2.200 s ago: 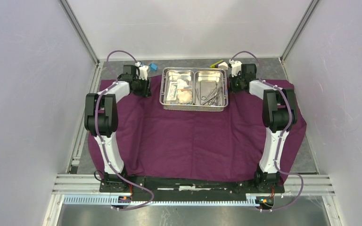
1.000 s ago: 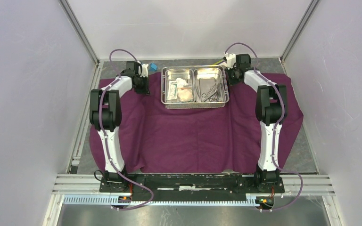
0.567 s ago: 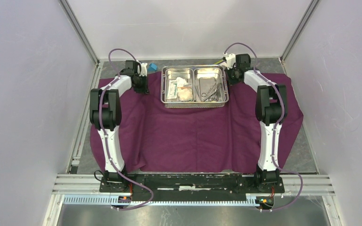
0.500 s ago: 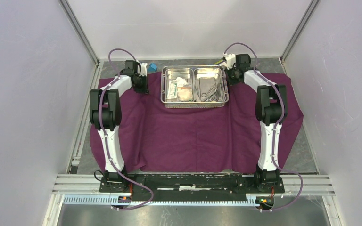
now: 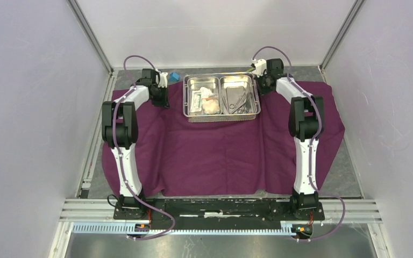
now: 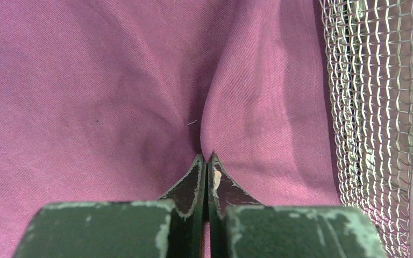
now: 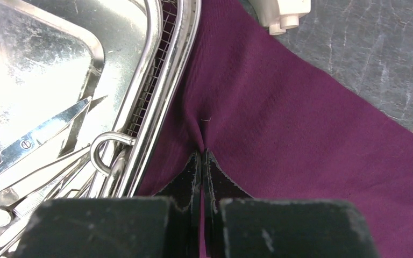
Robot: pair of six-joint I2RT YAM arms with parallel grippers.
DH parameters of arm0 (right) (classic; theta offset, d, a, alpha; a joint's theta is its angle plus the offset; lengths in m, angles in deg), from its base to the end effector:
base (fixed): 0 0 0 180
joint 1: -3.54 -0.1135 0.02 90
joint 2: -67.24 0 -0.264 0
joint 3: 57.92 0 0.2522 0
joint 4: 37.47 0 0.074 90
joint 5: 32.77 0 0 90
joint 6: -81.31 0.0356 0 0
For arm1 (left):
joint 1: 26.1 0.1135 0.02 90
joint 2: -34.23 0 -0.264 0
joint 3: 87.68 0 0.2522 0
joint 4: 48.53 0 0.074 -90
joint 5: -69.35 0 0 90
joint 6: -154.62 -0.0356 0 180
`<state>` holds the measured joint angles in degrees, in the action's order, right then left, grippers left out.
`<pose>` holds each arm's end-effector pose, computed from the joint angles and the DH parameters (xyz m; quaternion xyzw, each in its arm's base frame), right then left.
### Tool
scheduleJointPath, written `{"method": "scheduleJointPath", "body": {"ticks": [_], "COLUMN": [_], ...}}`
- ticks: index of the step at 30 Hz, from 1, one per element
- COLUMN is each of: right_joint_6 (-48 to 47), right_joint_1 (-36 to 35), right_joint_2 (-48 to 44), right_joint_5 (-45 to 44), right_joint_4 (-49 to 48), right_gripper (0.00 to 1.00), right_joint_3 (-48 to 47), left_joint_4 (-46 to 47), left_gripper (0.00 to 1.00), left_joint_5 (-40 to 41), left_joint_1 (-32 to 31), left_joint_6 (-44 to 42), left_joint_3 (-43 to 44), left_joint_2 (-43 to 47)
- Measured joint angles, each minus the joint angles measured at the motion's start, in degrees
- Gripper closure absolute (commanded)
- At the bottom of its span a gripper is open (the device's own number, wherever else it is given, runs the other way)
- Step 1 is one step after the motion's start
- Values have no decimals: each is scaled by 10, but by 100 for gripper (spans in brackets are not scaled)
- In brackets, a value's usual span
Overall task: Open and lay out the surgical kit
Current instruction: Smooth out the surgical kit at the center of the board.
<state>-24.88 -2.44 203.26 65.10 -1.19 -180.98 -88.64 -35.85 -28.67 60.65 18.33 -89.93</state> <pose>0.5237 0.0598 0.1575 -0.2033 0.9132 0.0332 0.3518 0.4640 -0.0302 0.1612 0.0905 0.9498 -0.1239 0.2726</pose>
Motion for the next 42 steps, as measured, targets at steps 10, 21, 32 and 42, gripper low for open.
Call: {"method": "scheduleJointPath", "body": {"ticks": [10, 21, 32, 42], "right_joint_6": [-23, -45, -47, -56], "right_joint_1": [-2, -4, -4, -2], "right_joint_2": [-15, -22, -23, -33], "right_joint_5": [-3, -5, -5, -27], "right_joint_4": [-34, -47, -47, -41], "right_gripper": [100, 100, 97, 51], "right_joint_3": [37, 52, 53, 61], "left_joint_4": [-11, -34, -43, -62], "left_gripper": [98, 98, 94, 39], "left_joint_5": [-3, -3, -1, 24], "left_joint_1": [0, 0, 0, 11], "left_joint_6": [-10, -29, -45, -71], "left_joint_3": [10, 40, 54, 64], "left_joint_2": [-6, -21, -28, -27]}}
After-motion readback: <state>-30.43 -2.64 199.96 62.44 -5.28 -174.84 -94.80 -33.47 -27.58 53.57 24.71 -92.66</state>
